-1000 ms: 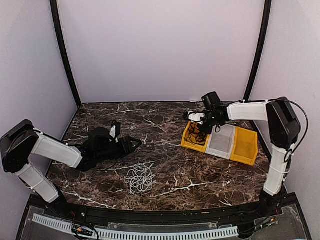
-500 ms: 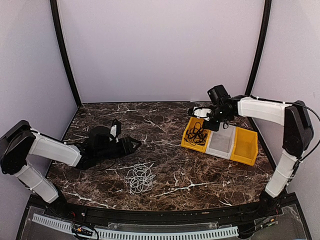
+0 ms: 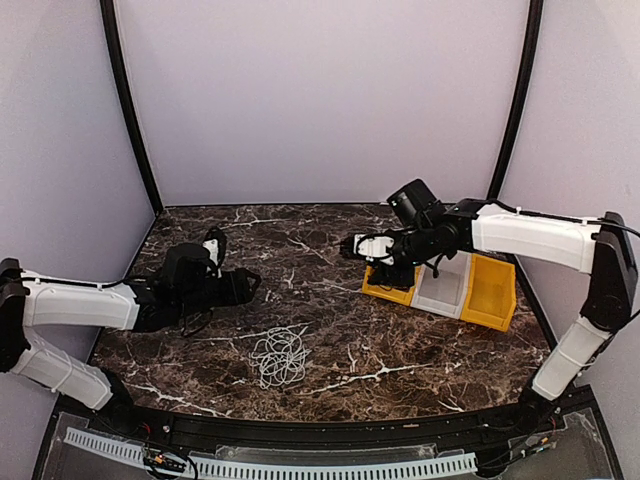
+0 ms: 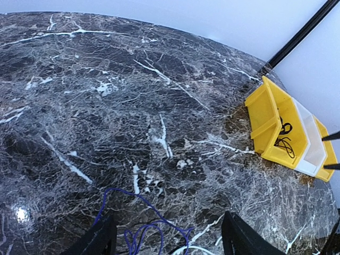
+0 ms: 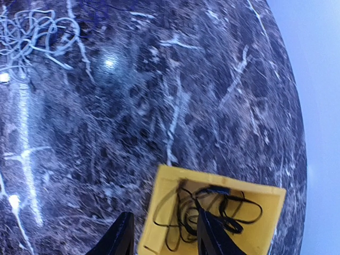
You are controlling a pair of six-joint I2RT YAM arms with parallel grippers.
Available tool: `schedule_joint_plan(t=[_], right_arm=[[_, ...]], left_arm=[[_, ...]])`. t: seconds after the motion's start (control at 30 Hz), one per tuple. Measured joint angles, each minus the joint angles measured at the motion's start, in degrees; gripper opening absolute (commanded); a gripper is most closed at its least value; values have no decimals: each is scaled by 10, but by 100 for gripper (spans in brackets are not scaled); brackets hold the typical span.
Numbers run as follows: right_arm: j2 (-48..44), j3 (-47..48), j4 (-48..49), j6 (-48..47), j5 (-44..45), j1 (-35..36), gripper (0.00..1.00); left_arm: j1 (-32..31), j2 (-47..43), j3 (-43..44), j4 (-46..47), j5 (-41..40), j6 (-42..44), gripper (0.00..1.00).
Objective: Untangle the cables
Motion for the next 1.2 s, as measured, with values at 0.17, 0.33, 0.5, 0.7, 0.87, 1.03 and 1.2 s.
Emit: schedule_joint_plan(t=[0.17,0.33,0.5,0.7,0.87,1.03,1.2], right_arm=[[57,32,3,24,-37,65,40],[166,123,17,77,-82,94,42],[266,217,30,127,-117,117,44],[356,301,31,171,-157,129,44],[392,338,30,183,-172,129,41],[416,363,29,192,-182,129,33],[439,384,24,198,-188,129,30]], left_arm=[[4,-14,0,-52,-21,10,70],[17,-43,-9,-75,-30,-3,71],[39,-72,-31,-81,-31,-28,71],[45,-81,-59,-76,-30,-50,71],[45,-92,-82,-66,-31,-56,70],[45,-113,-101,-57,-33,-61,70],[45,-124,-115,-50,-33,-66,70]])
